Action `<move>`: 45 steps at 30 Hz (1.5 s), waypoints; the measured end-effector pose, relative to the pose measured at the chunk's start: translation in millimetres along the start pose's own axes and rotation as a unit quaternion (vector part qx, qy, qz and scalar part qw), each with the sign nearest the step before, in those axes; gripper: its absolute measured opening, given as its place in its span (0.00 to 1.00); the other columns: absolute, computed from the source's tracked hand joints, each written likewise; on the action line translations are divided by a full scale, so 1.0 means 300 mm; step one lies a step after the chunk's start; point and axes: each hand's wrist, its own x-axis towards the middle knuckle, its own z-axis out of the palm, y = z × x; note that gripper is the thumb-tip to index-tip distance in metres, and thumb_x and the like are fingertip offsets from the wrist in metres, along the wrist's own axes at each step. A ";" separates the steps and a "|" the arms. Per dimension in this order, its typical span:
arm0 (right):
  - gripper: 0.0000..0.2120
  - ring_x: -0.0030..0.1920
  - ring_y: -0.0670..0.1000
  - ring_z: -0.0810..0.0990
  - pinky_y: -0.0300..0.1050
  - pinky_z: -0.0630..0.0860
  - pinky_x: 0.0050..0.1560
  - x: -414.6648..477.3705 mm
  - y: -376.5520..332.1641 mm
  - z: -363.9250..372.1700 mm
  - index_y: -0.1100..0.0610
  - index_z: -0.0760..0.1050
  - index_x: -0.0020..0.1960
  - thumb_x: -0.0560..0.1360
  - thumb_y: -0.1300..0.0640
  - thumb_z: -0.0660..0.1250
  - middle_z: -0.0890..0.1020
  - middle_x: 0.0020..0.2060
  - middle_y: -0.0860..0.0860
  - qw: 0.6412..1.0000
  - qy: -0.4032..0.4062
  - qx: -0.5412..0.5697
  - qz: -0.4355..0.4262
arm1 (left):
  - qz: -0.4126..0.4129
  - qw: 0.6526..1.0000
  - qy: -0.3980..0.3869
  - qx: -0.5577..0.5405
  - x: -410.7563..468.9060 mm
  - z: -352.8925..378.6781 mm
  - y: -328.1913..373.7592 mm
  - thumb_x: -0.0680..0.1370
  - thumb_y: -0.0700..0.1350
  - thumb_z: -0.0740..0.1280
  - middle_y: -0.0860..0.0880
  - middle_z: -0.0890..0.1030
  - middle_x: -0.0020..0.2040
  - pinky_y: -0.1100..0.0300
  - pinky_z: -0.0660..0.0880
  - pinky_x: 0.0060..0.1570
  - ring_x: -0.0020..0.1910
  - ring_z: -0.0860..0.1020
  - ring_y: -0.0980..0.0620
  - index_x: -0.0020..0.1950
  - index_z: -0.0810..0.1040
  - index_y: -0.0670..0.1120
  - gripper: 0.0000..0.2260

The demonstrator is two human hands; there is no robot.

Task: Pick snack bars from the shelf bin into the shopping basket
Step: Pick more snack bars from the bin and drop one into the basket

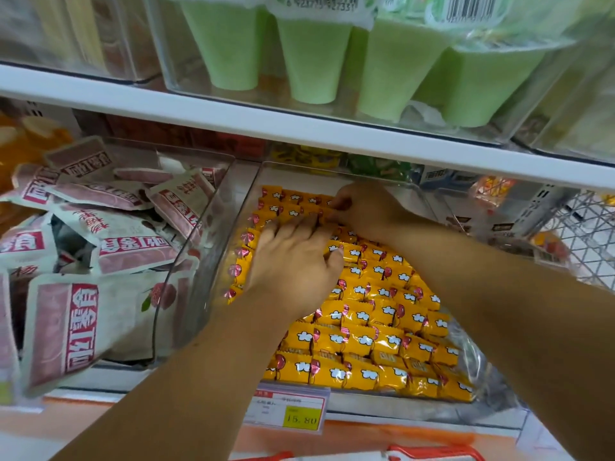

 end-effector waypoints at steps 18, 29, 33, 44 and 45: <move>0.09 0.40 0.51 0.85 0.47 0.82 0.46 -0.721 -0.163 -0.176 0.54 0.72 0.43 0.80 0.64 0.62 0.84 0.49 0.53 0.862 0.214 0.448 0.098 | -0.025 0.925 -0.007 -0.379 -0.299 -0.199 0.107 0.80 0.53 0.65 0.56 0.81 0.51 0.50 0.79 0.46 0.47 0.81 0.54 0.64 0.71 0.63 0.13; 0.17 0.44 0.64 0.85 0.57 0.80 0.52 -1.050 -0.239 -0.128 0.58 0.71 0.49 0.66 0.51 0.72 0.85 0.39 0.58 0.766 0.152 0.600 0.171 | -0.124 0.794 -0.039 -0.594 -0.617 -0.285 0.223 0.75 0.40 0.72 0.58 0.85 0.45 0.63 0.79 0.36 0.44 0.85 0.53 0.58 0.79 0.60 0.17; 0.26 0.49 0.62 0.85 0.49 0.82 0.51 -1.060 -0.209 -0.110 0.53 0.79 0.48 0.56 0.44 0.82 0.85 0.51 0.59 0.729 0.102 0.660 0.151 | -0.153 0.750 -0.051 -0.641 -0.630 -0.285 0.186 0.77 0.40 0.68 0.54 0.86 0.50 0.59 0.82 0.43 0.47 0.85 0.48 0.57 0.82 0.55 0.12; 0.23 0.50 0.63 0.85 0.44 0.82 0.45 -0.980 -0.152 -0.134 0.65 0.77 0.58 0.64 0.58 0.70 0.84 0.51 0.64 0.683 0.070 0.711 0.152 | -0.161 0.700 -0.030 -0.695 -0.563 -0.280 0.152 0.75 0.42 0.65 0.38 0.86 0.45 0.59 0.82 0.46 0.47 0.85 0.43 0.51 0.85 0.50 0.11; 0.24 0.51 0.63 0.84 0.44 0.82 0.46 -0.979 -0.150 -0.132 0.64 0.77 0.59 0.63 0.58 0.70 0.84 0.51 0.65 0.680 0.061 0.715 0.151 | -0.165 0.690 -0.030 -0.704 -0.558 -0.281 0.147 0.73 0.42 0.66 0.39 0.86 0.47 0.57 0.82 0.48 0.48 0.85 0.43 0.51 0.86 0.49 0.11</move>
